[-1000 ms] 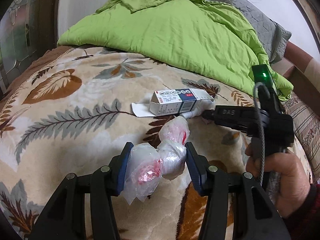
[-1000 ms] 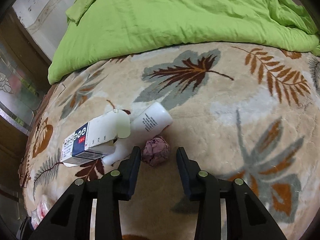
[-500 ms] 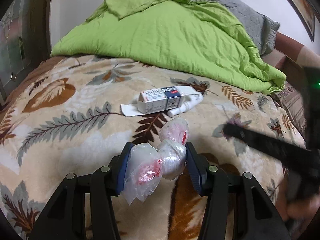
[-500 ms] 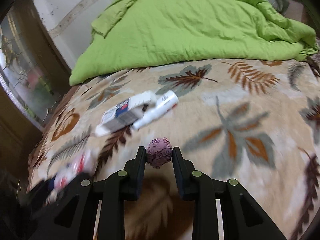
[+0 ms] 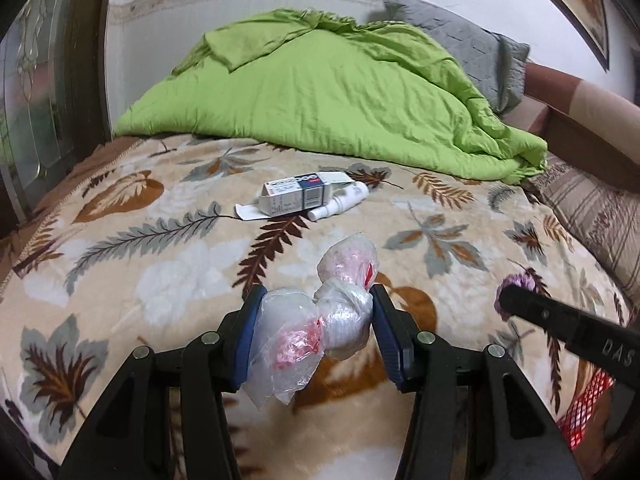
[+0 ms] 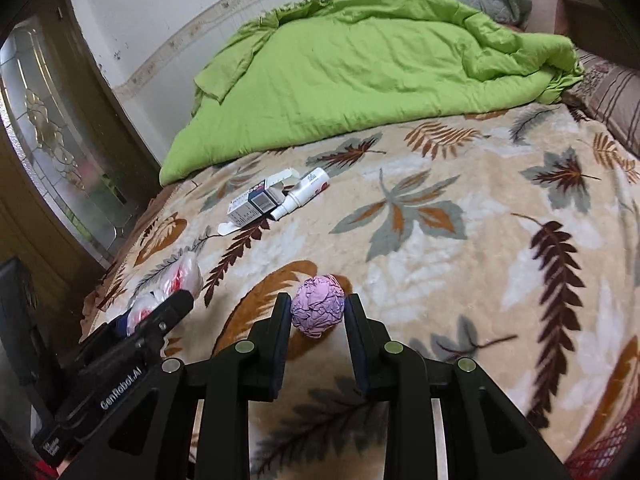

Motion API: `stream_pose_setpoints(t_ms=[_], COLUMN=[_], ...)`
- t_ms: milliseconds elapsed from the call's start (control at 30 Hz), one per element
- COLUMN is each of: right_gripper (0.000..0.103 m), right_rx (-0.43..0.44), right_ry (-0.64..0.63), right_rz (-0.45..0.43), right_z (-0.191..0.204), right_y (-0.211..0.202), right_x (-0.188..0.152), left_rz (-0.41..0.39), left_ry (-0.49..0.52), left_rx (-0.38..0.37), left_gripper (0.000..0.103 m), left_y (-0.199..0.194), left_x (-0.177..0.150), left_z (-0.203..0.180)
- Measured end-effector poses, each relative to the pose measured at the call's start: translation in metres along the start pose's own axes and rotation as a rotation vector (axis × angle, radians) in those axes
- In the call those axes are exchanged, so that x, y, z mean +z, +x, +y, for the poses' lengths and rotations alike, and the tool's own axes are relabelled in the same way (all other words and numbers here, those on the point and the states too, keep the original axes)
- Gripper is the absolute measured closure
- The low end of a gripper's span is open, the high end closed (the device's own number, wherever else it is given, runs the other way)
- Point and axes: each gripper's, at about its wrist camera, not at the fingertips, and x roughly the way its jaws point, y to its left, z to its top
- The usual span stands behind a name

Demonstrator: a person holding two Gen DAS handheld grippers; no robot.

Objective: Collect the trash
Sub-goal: 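Lift the plastic bag and paper ball off the blanket with both tools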

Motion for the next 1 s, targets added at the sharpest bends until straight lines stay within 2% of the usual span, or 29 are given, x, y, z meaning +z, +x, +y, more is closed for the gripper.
stream_pose_setpoints(t_ms=[333,1000], right_gripper=[0.074,0.074], right_rx=[-0.028,-0.008], right_ry=[-0.026,-0.011], right_rz=[-0.068,-0.033], right_z=[-0.009,-0.010], right_y=[-0.035,-0.023], right_x=[-0.013,-0.011], left_rz=[0.004,0.016], left_ry=[0.045,0.071], left_rx=[-0.005,0.005], left_gripper=[0.052,0.052], left_y=[-0.016,-0.007], left_x=[-0.017,-0.018], left_z=[-0.025,-0.032])
